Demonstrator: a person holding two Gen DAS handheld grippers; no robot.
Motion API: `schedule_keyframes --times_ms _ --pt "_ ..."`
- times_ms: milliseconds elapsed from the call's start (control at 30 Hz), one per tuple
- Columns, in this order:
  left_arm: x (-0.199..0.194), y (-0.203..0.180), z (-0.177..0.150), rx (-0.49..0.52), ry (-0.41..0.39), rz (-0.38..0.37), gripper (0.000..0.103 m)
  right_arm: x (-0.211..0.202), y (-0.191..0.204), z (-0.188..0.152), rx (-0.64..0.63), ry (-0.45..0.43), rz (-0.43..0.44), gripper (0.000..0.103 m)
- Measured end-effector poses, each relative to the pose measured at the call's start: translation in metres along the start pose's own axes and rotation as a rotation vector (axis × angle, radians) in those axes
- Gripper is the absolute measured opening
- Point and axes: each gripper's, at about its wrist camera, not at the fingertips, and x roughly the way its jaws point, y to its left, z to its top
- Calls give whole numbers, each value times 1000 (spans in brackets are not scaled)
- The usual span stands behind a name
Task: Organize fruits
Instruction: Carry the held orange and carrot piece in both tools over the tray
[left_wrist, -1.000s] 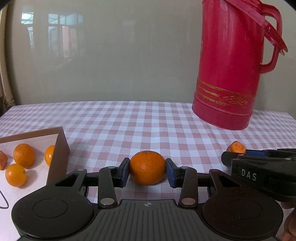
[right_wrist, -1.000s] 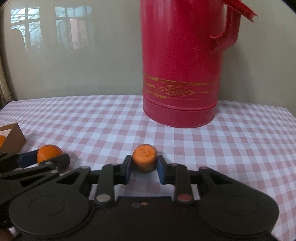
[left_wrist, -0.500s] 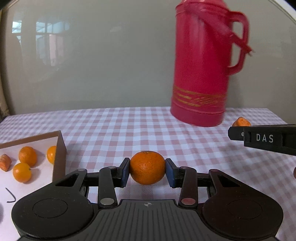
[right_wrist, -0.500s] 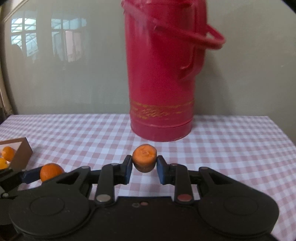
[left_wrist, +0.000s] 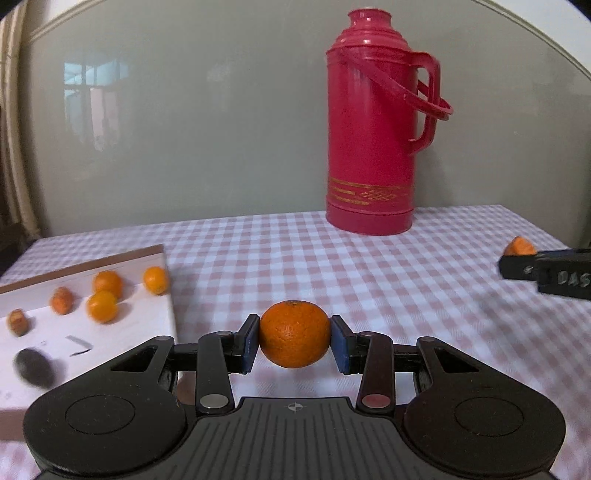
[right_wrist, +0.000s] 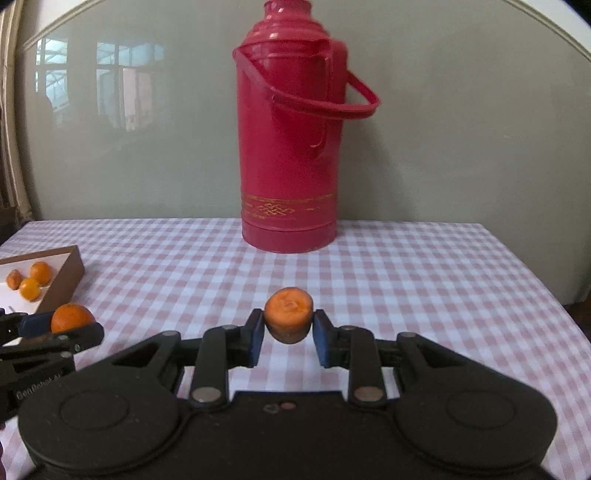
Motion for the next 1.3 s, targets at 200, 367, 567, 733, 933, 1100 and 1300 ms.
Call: schedule_keyframes --times_ms 200,367,567,733,933,1100,1300 --pt "-30 26 -17 1 -9 38 41 -36 8 -19 -12 -6 11 20" --pt "-56 52 -27 -5 -28 69 41 -52 15 -31 -15 8 32 20" --pt "-82 72 -35 -9 -64 87 41 -63 37 -31 -80 -12 97 20" --pt "-96 89 -38 -11 -93 109 41 -69 62 -31 -146 -22 182 20" --pt "-107 109 -44 -12 -103 146 41 -70 94 -30 -217 -28 275 20" --pt "-114 124 -46 -35 -110 187 41 -70 116 -26 -246 -41 340 20" --pt "-122 140 -50 -41 -118 232 41 -70 144 -23 -264 -54 408 20"
